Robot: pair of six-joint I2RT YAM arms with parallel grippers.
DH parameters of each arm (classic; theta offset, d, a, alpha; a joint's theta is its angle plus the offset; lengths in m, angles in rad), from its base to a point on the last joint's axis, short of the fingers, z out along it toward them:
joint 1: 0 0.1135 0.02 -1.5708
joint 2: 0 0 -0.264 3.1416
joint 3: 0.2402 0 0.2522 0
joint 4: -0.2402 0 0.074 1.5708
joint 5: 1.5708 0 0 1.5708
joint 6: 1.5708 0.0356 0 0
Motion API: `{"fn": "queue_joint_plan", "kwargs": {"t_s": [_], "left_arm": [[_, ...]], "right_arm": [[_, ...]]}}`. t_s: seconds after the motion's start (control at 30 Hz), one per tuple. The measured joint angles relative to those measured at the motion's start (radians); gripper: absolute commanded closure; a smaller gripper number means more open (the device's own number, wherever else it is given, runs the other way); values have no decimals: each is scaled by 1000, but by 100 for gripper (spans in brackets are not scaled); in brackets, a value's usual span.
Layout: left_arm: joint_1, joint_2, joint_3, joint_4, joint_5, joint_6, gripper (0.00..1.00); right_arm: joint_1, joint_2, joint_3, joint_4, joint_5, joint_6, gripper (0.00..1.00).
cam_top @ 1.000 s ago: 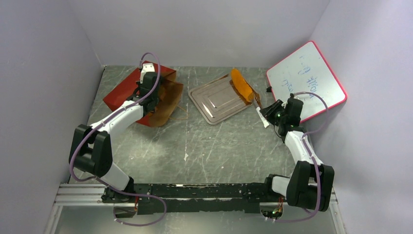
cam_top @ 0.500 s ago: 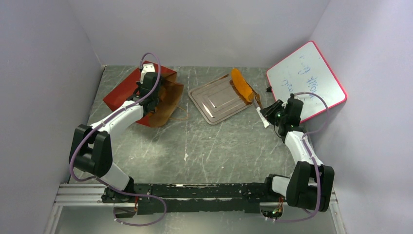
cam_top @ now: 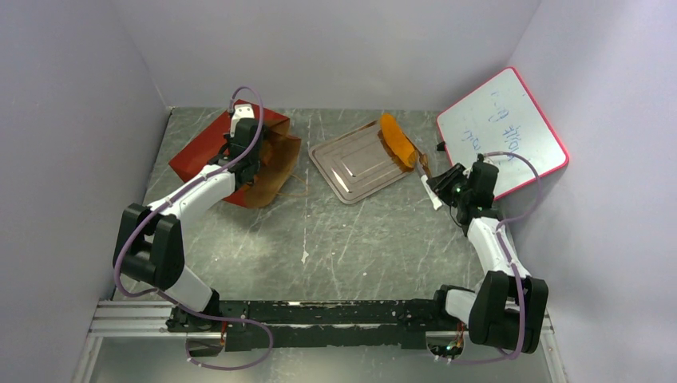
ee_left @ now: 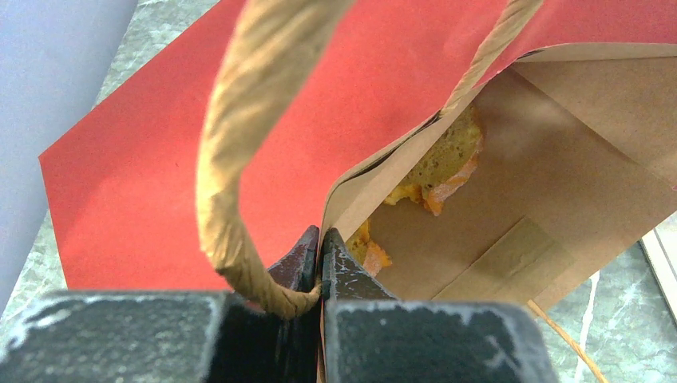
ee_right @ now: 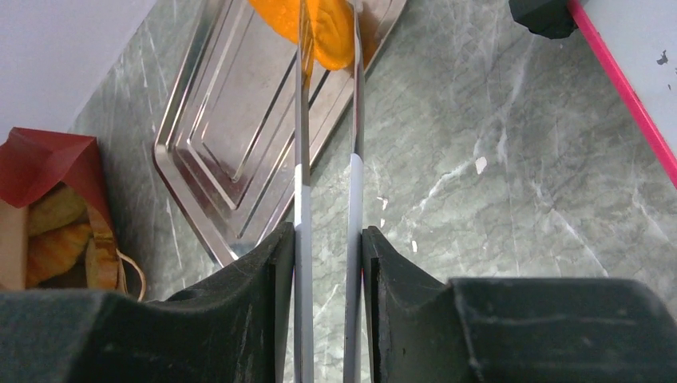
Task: Take the fake bread out of the paper bag
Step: Place the fake bread in the container.
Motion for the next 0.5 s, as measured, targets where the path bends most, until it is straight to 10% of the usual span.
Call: {"fn": "queue_joint_plan", "kwargs": {"t_s": [0.5], "left_arm": [[0, 0, 0, 0, 0, 8, 93]], "right_arm": [[-1, -29, -18, -11, 4, 10, 63]]}}
